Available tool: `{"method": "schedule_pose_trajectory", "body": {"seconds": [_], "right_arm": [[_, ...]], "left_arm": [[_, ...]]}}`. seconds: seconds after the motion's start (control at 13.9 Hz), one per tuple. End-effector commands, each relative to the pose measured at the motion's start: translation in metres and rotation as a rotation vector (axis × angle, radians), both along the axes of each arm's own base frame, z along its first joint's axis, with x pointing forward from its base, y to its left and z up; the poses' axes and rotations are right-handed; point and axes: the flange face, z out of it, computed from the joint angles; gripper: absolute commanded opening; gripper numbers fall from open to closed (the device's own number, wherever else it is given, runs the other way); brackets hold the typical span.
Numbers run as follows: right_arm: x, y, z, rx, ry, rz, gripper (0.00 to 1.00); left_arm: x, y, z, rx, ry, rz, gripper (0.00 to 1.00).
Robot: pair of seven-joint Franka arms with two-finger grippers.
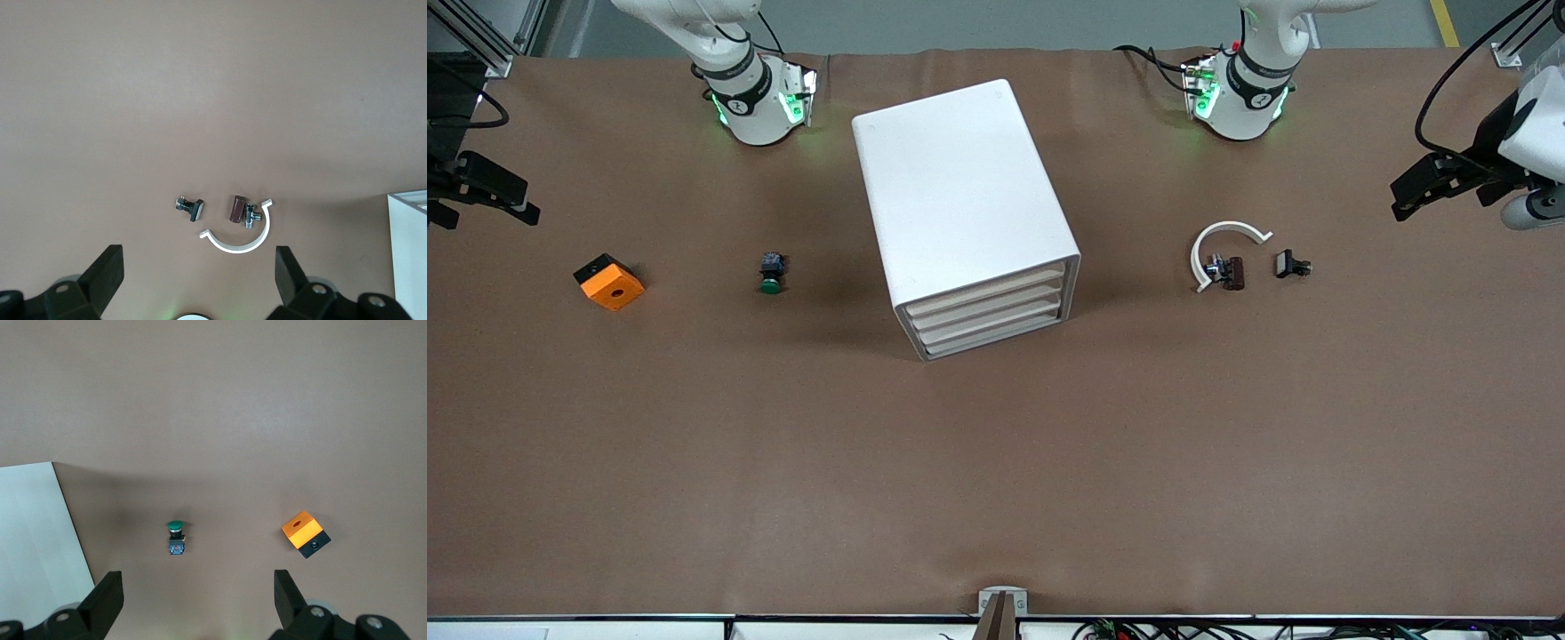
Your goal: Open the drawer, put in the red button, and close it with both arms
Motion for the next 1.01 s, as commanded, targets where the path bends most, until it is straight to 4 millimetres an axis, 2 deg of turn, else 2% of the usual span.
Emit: {"method": "schedule_pose_trajectory", "body": {"seconds": [0.0,0.07,0.14,0.22,0.29,0.5,0.93], "right_arm": [[-0.002,-0.003,0.005,-0.021,0.002,-0.013,1.00],[-0.002,-0.003,0.005,-0.024,0.002,-0.011,1.00],[-0.002,-0.003,0.005,-0.022,0.002,-0.011,1.00],[-0.002,-0.003,0.005,-0.024,0.004,-0.011,1.00],[-0.002,-0.003,0.005,-0.024,0.002,-0.011,1.00],[-0.003,-0.003,0.005,-0.024,0.005,-0.011,1.00],[-0.003,-0.003,0.005,-0.024,0.005,-0.011,1.00]], "left_arm": [[-0.010,0.001,0.005,-0.022,-0.003,-0.032,1.00],[-0.009,-0.002,0.007,-0.063,-0.006,-0.035,1.00],[-0.009,0.002,0.007,-0.110,-0.003,-0.032,1.00],[-0.008,0.013,0.007,-0.117,-0.003,-0.042,1.00],[-0.008,0.014,0.006,-0.118,0.000,-0.051,1.00],[-0.006,0.009,0.002,-0.111,0.008,-0.032,1.00],[-0.005,0.014,0.007,-0.022,-0.011,-0.009,1.00]]}}
